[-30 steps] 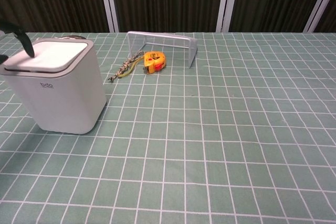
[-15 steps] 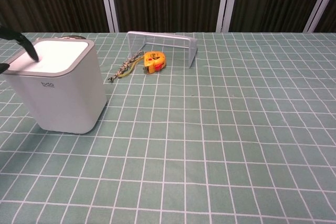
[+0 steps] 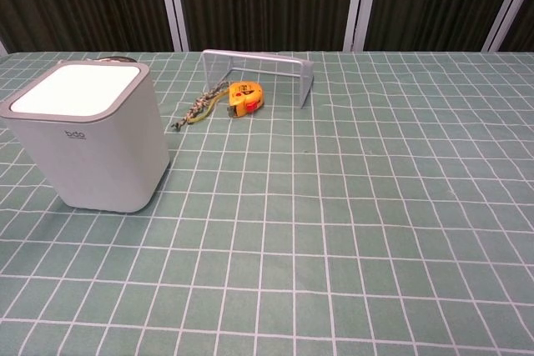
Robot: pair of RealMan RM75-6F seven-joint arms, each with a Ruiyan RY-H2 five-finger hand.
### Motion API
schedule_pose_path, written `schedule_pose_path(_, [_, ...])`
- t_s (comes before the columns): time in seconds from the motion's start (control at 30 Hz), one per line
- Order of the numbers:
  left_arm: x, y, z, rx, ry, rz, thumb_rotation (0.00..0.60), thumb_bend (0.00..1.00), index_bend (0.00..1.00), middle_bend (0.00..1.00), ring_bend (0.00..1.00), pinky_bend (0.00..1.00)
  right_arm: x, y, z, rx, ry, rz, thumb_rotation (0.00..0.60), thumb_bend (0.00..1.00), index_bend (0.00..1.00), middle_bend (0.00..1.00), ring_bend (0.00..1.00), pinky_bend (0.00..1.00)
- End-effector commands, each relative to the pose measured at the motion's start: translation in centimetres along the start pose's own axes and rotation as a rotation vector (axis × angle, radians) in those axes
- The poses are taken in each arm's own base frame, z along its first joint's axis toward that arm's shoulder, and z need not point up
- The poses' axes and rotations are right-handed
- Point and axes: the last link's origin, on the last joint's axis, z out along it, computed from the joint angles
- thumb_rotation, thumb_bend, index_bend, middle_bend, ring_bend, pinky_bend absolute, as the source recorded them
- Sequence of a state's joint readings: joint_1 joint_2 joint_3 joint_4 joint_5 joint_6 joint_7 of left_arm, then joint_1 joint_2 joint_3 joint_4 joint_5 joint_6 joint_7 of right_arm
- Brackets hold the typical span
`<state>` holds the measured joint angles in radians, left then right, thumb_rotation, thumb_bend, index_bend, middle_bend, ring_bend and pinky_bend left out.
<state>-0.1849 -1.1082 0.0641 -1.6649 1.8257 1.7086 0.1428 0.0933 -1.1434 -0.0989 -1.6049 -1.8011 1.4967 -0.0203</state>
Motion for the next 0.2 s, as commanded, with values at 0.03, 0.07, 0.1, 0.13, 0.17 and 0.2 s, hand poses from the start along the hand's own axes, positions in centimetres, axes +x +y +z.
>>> schedule_pose_path(0.03, [-3.2, -2.3, -7.1, 0.196, -0.123, -0.032, 0.6, 0.43, 0.12, 0.0, 0.0, 0.0, -0.4, 0.0, 0.3, -0.006, -0.001, -0.019, 0.6, 0.26, 0.0, 0.0, 0.0, 0.0])
schedule_pose_path(0.07, [-3.0, -2.7, -7.1, 0.22, -0.125, -0.032, 0.6, 0.42, 0.11, 0.0, 0.0, 0.0, -0.6, 0.0, 0.4, -0.011, -0.008, -0.02, 0.6, 0.26, 0.0, 0.0, 0.0, 0.0])
schedule_pose_path(0.1, [-2.9, -3.0, -7.0, 0.235, -0.129, -0.012, 0.6, 0.42, 0.11, 0.0, 0.0, 0.0, -0.6, -0.1, 0.5, -0.011, -0.008, -0.02, 0.6, 0.26, 0.0, 0.0, 0.0, 0.0])
schedule_pose_path(0.13, [-2.8, -3.3, -6.9, 0.25, -0.132, 0.005, 0.6, 0.42, 0.11, 0.0, 0.0, 0.0, -0.6, -0.1, 0.5, -0.014, -0.005, -0.025, 0.6, 0.26, 0.0, 0.0, 0.0, 0.0])
schedule_pose_path(0.17, [-2.7, -3.4, -6.9, 0.259, -0.135, 0.006, 0.6, 0.42, 0.11, 0.0, 0.0, 0.0, -0.7, -0.1, 0.5, -0.016, -0.004, -0.027, 0.6, 0.26, 0.0, 0.0, 0.0, 0.0])
schedule_pose_path(0.2, [-2.7, -3.5, -6.9, 0.266, -0.139, 0.003, 0.6, 0.42, 0.11, 0.0, 0.0, 0.0, -0.7, -0.2, 0.6, -0.016, -0.004, -0.025, 0.6, 0.26, 0.0, 0.0, 0.0, 0.0])
